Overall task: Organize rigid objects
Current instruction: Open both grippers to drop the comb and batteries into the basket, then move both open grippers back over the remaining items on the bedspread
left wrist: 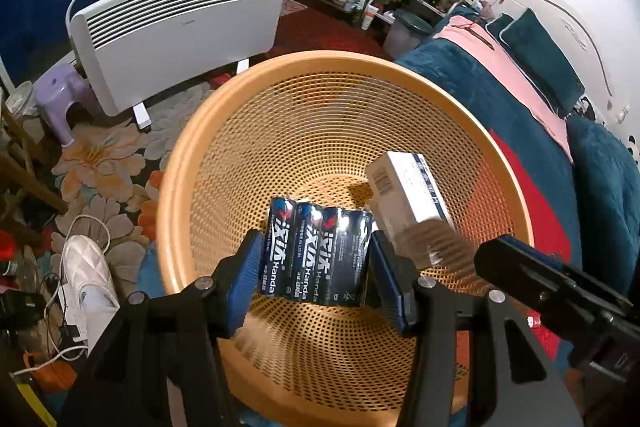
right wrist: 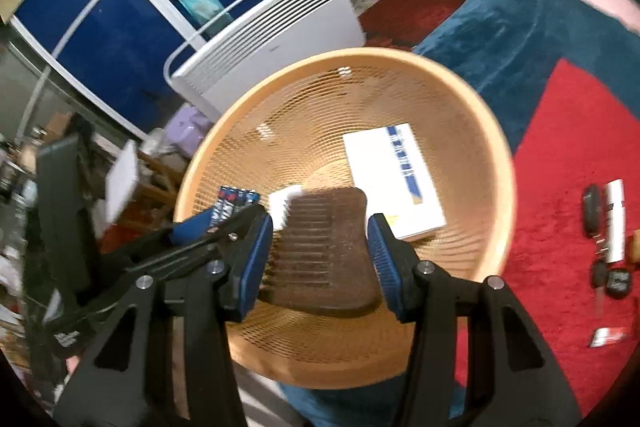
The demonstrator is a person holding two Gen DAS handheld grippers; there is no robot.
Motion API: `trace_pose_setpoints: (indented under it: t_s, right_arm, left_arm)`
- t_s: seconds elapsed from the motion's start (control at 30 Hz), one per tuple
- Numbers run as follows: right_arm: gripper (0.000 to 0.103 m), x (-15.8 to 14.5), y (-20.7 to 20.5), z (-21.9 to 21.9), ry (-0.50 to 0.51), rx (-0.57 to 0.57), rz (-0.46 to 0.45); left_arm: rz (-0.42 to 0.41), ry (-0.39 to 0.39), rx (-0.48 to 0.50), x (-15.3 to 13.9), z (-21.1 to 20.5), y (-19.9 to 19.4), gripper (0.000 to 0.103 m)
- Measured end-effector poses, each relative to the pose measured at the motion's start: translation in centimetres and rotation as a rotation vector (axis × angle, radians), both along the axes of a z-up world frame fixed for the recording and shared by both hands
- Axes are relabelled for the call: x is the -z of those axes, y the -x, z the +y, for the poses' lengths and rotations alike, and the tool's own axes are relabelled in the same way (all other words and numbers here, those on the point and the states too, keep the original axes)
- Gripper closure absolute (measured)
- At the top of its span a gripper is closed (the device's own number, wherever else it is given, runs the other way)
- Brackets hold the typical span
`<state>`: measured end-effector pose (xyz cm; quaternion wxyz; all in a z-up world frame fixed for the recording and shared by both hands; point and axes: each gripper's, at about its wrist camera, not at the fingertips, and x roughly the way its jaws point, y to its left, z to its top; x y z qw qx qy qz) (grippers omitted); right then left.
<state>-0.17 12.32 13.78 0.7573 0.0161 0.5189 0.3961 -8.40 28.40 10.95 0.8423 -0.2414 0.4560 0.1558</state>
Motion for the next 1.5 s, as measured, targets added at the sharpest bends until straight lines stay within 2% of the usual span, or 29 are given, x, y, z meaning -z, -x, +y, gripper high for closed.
trace_pose_setpoints:
  t_s: [0.03, 0.1, 0.17, 0.2, 0.23, 0.27, 0.43, 0.67, 1.5]
  right_arm:
    - [0.048, 0.1, -0.1, 0.0, -0.006, 0.003, 0.019]
    - [0.030, 0.2, -0.1, -0.4, 0.003, 0.017, 0.025]
    - [0.015, -0.2, 0.1, -1.1, 0.017, 0.051, -0.005]
    - [0.011, -0.5, 0.1, -1.7, 0.021, 0.061, -0.018]
    - [0.003, -0.6, 0.2, -2.0, 0.024, 0.064, -0.021]
    - [0.000, -0.8, 0.2, -2.5, 0.026, 0.071, -0.023]
    - [0.000, -1.1, 0.6, -3.4, 0.087, 0.080, -0.034]
    - [0.000, -1.1, 1.1, -4.5, 0.132, 0.091, -0.045]
    - [0.000, -1.1, 1.5, -6.1, 0.133, 0.096, -0.041]
  left_arm:
    - [-0.005, 0.004, -0.003, -0.1, 0.2, 0.1, 0.043]
    - [-0.014, 0.008, -0.001, -0.6, 0.1, 0.4, 0.014]
    - [-0.005, -0.019, -0.009, -1.2, -0.1, 0.7, 0.000]
    - [-0.004, -0.033, -0.005, -1.5, -0.3, 0.8, 0.001]
    - [0.003, -0.045, 0.001, -1.8, -0.6, 0.9, 0.001]
    - [0.011, -0.055, 0.001, -1.9, -0.8, 0.9, 0.001]
    - [0.056, -0.102, 0.007, -2.1, -1.7, 1.3, 0.001]
    - [0.072, -0.110, 0.001, -2.1, -2.2, 2.0, 0.001]
    - [0.088, -0.127, 0.012, -2.5, -4.2, 2.5, 0.001]
